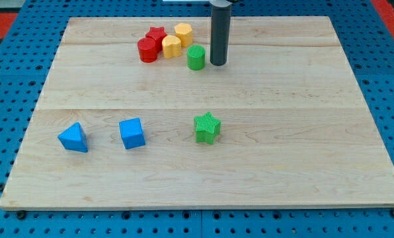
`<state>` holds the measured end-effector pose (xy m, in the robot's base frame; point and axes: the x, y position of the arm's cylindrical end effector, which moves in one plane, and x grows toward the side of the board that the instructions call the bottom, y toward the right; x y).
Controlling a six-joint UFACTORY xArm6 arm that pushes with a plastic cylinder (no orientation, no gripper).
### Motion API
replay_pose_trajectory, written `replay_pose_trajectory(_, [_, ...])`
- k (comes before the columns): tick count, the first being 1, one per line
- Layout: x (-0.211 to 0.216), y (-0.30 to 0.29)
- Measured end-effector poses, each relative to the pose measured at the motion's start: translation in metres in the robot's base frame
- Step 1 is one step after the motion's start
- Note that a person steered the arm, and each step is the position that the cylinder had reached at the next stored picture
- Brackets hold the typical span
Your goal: Move the green star below the red circle
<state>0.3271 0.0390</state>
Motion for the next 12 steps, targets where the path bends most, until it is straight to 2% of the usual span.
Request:
replay_pose_trajectory(2, [-0.004,-0.064])
replay_pose_trajectory(3, [0.025,-0.021])
replay_pose_trajectory(4, [0.096,0.058])
replay_pose_trajectory(5, [0.187,0.084])
replay_pose_trajectory(6, [0.230,0.037])
replay_pose_trajectory(7, [0.181,-0.028])
replay_pose_trajectory(9, [0.072,-0.066])
replay_pose_trajectory(10, [0.103,-0.057])
replay_pose_trajectory(11, [0.084,-0.072])
replay_pose_trajectory(12, [0.026,-0.085])
